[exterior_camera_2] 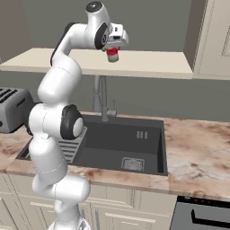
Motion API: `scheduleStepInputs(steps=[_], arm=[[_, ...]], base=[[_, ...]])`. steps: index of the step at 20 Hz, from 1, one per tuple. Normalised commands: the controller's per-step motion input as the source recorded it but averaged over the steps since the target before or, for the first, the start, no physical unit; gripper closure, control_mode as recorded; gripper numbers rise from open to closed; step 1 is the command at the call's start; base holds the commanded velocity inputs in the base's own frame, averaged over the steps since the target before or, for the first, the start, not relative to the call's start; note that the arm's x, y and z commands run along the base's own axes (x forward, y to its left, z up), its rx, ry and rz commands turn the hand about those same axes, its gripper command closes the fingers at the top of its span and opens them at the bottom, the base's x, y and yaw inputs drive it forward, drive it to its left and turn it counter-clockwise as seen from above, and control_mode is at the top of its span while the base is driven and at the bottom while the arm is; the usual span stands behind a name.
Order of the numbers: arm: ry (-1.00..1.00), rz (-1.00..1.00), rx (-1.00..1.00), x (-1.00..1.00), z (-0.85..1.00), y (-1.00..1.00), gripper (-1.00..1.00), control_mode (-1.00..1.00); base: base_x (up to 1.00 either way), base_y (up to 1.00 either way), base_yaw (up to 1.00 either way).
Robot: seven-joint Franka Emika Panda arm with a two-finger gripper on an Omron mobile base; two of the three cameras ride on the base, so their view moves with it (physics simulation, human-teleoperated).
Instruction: Restock the canned food cabinet by taking the new fresh canned food from the counter and placing it in the cabinet. Then, take the old canned food from the cabinet and place it on the counter.
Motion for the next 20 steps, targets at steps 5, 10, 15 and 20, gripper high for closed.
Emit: scheduleStepInputs(steps=[5, 10, 15, 20], arm=[[-0.16, 0.00, 0.02, 0.00, 0.00, 0.00, -1.00, -1.00], [-0.30, 0.00, 0.05, -0.13, 0.02, 0.00, -1.00, -1.00], [-0.37, 0.01, 0.07, -0.90, 0.17, 0.00, -1.00, -1.00], [-0.32, 0.06, 0.02, -1.00, 0.59, 0.01, -1.00, -1.00]], base=[[0.00, 0.00, 0.00], [0.00, 0.00, 0.00], [0.00, 0.00, 0.00], [0.00, 0.00, 0.00]])
